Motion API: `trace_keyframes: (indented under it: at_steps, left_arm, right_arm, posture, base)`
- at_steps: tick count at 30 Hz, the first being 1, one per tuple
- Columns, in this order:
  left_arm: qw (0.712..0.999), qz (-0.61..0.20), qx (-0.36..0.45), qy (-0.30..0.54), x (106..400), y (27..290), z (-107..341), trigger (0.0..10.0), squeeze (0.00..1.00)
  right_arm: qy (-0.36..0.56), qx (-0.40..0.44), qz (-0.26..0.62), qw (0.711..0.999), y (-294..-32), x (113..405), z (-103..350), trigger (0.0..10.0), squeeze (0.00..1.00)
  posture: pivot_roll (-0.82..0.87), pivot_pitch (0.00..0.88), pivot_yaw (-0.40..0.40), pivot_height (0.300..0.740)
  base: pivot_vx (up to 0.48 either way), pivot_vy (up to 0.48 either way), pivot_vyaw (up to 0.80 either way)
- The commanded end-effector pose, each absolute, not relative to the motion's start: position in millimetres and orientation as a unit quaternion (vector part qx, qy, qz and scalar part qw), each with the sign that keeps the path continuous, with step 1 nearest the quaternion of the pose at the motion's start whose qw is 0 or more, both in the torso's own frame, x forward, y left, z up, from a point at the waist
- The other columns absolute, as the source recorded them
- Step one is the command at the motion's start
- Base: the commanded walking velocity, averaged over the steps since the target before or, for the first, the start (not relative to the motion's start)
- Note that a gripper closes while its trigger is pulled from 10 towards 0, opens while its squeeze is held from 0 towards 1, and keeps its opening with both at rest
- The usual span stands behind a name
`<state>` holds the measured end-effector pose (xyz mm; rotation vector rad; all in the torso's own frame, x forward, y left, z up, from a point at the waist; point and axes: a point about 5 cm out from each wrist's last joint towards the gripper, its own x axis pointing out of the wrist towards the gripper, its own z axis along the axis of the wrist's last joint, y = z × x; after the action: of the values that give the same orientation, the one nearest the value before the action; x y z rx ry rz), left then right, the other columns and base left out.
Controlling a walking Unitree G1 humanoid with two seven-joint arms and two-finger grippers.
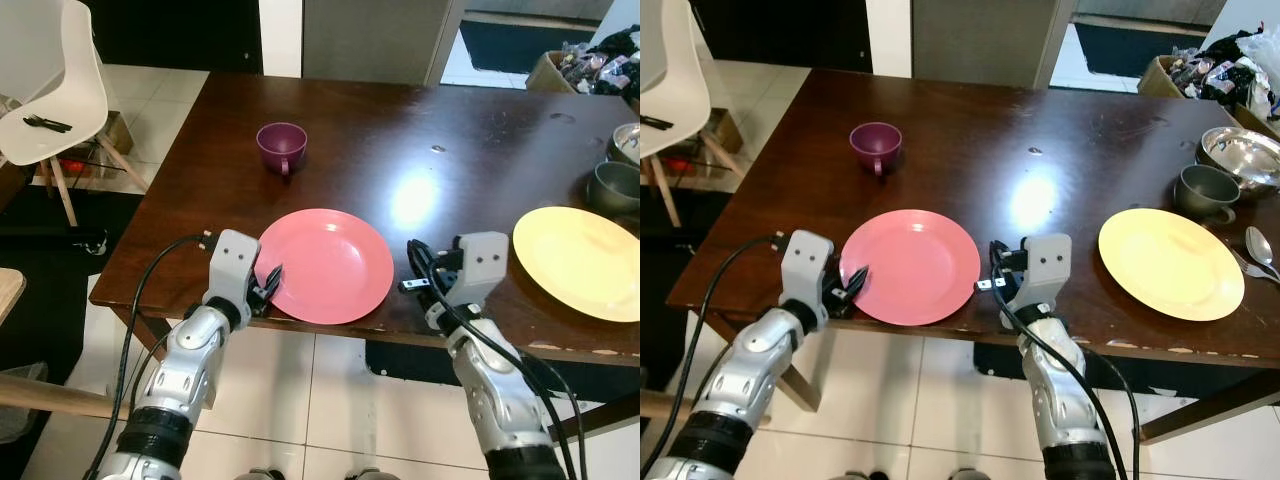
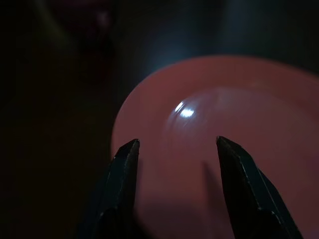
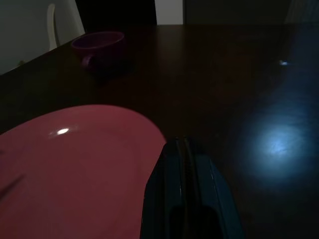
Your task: Setting the table
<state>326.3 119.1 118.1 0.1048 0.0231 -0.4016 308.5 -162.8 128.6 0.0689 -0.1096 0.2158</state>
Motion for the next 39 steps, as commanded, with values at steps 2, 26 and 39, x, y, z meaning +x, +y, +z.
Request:
trace_keyframes:
  at_steps: [2, 26, 39]
  left_arm:
    - [0.975, -0.207, 0.076, 0.017, 324, 118, 109, 10.0, 0.00]
    - [0.970, -0.188, 0.135, 0.073, 315, 133, 69, 10.0, 0.00]
    - [0.969, -0.178, 0.144, 0.090, 311, 140, 58, 10.0, 0.00]
  right_arm:
    - [-0.051, 0.030, 0.103, 0.993, -169, 310, 126, 10.0, 0.00]
    - [-0.073, 0.069, 0.119, 0.988, -164, 309, 130, 10.0, 0.00]
    - [-0.080, 0.081, 0.125, 0.986, -170, 305, 136, 10.0, 0.00]
  posture:
    - [-0.12, 0.061, 0.055, 0.740]
    - [-0.12, 0.073, 0.068, 0.740]
    - [-0.11, 0.076, 0.069, 0.740]
  base:
    - [0.000, 0.000, 0.00]
    - [0.000, 0.000, 0.00]
    - [0.000, 0.000, 0.00]
